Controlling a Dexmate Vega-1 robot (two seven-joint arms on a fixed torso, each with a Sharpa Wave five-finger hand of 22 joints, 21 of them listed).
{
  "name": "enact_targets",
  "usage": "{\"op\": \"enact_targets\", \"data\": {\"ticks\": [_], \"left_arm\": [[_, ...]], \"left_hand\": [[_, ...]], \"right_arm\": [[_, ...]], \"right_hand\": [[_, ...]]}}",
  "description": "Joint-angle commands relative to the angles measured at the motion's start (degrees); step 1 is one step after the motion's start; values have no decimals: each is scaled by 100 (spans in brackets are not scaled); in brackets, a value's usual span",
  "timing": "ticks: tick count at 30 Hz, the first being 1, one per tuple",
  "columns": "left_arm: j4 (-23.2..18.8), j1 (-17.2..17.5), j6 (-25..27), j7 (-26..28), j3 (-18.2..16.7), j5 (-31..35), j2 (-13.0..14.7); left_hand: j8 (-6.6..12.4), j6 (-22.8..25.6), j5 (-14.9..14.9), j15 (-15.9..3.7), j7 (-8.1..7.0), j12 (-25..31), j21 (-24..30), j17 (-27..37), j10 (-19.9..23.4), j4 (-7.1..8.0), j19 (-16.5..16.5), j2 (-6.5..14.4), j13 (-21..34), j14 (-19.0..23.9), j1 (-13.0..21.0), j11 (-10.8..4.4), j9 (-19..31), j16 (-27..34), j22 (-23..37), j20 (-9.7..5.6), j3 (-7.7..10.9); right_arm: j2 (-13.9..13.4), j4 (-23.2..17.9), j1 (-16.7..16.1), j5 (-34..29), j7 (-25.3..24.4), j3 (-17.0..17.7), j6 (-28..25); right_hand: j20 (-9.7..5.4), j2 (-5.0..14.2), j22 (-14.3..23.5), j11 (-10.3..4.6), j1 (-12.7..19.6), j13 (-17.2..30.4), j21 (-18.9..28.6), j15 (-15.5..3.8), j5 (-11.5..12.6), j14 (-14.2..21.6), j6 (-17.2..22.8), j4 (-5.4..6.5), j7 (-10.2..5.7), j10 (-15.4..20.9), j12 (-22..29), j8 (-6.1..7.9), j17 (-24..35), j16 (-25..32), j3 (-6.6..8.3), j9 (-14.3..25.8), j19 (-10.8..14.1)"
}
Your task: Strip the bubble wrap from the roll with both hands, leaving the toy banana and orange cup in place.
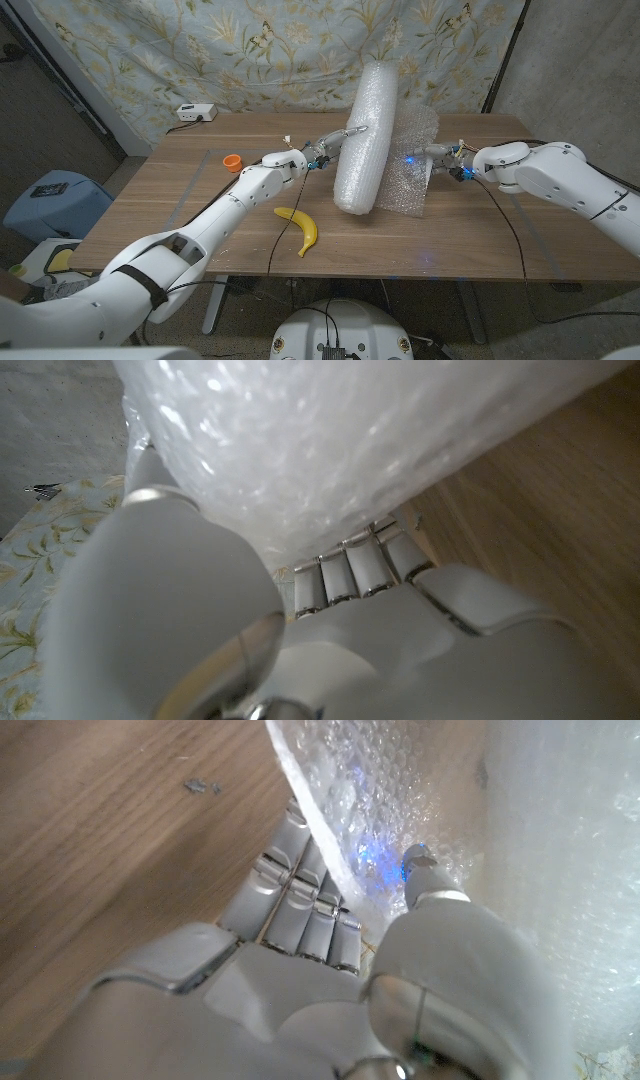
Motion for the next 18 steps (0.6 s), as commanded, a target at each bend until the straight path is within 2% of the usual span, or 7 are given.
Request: {"op": "enact_targets", "data": {"ticks": [1, 4, 6, 8, 11, 18], "left_arm": [[271, -17, -60, -140, -44, -110, -142], [300, -26, -61, -148, -44, -107, -156], [316, -28, -64, -150, -48, -108, -166], [336, -28, -62, -161, -58, -123, -178], [354, -23, -62, -155, -63, -125, -187], [439, -16, -40, -242, -95, -201, -224]], "left_hand": [[38, 553, 38, -808, -524, -41, 46, -89, 727, 21, -49, 1078, 23, 830, 1021, -704, 95, -95, 6, 20, 32], [32, 546, 43, -794, -533, -79, 57, -176, 734, 19, -85, 1076, -18, 833, 1016, -703, 88, -175, 1, 31, 44], [26, 541, 46, -794, -542, -93, 70, -203, 745, 18, -95, 1076, -29, 838, 1014, -708, 82, -209, -3, 35, 54], [25, 543, 47, -800, -534, -105, 77, -216, 737, 15, -95, 1074, -36, 838, 1016, -708, 79, -227, -5, 38, 59], [2, 497, 50, -791, -563, -132, 91, -246, 710, 11, -109, 1078, -41, 843, 1019, -718, 71, -265, -9, 42, 74], [-24, 469, 55, -754, -548, -234, 107, -312, 658, 18, -172, 1082, -133, 788, 999, -777, 51, -371, -19, 56, 97]], "right_arm": [[83, -227, 49, -57, -462, 4, -432], [119, -297, 72, -39, -600, 14, -608], [131, -314, 72, -18, -630, 29, -659], [130, -334, 59, -23, -649, 37, -664], [151, -357, 0, -1, -710, 87, -642], [170, -393, -38, 82, -766, 152, -702]], "right_hand": [[-185, 2, 26, -245, 373, -32, 242, -369, -9, 534, 472, -26, -157, 517, 198, 118, 193, 104, 105, 20, 304], [-219, 2, 68, -412, 654, -46, 444, -372, -5, 962, 833, -19, -294, 849, 307, 218, 406, 196, 134, 44, 453], [-226, 3, 91, -435, 805, -23, 530, -369, 2, 1113, 946, -23, -348, 960, 350, 263, 510, 230, 154, 73, 489], [-228, -3, 105, -474, 892, -28, 584, -368, 2, 1162, 1048, -24, -364, 1026, 361, 302, 566, 227, 164, 85, 509], [-234, 21, 136, -576, 1118, -6, 718, -369, 4, 1333, 1264, -29, -488, 1202, 409, 392, 649, 232, 195, 109, 578], [-237, 20, 161, -597, 1273, 71, 824, -365, -12, 1441, 1425, -16, -525, 1265, 440, 473, 684, 200, 194, 127, 598]]}}
